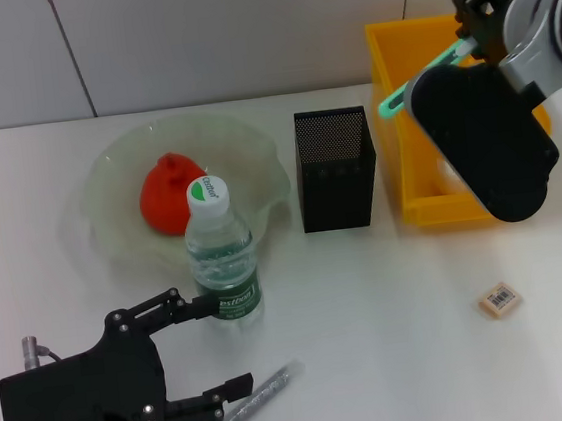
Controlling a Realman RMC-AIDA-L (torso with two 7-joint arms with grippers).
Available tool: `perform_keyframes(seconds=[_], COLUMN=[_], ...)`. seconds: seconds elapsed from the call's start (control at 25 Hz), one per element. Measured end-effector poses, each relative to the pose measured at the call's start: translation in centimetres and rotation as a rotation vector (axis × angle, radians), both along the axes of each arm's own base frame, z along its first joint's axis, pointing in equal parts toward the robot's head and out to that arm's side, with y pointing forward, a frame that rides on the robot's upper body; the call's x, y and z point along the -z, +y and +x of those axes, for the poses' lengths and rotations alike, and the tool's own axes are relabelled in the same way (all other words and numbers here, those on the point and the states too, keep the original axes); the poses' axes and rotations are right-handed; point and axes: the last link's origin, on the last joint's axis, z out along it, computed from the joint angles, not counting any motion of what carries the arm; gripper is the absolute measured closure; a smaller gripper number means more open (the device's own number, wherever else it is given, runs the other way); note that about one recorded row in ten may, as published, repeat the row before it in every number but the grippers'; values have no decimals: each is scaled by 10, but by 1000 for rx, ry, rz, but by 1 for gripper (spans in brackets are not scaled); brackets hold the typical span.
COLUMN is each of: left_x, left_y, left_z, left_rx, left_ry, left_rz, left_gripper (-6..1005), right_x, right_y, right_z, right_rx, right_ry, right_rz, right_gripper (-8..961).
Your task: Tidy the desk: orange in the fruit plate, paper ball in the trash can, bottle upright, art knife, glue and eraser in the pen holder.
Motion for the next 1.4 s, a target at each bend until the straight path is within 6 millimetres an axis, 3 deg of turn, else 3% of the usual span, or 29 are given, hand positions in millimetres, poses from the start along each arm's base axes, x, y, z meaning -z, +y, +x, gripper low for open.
perform_keyframes(seconds=[0.56,1.4], left_x=[4,6], left_y=[-2,-1], left_z=[0,0], left_rx=[2,38], left_ry=[-26,-18], left_rz=[11,37], left_gripper=[166,165], right_x=[19,40], right_y=[17,39], right_z=[-7,-18], right_rx=[-98,-153], right_ry=[-214,-305], right_rz=[-32,-69], right_gripper=[777,778])
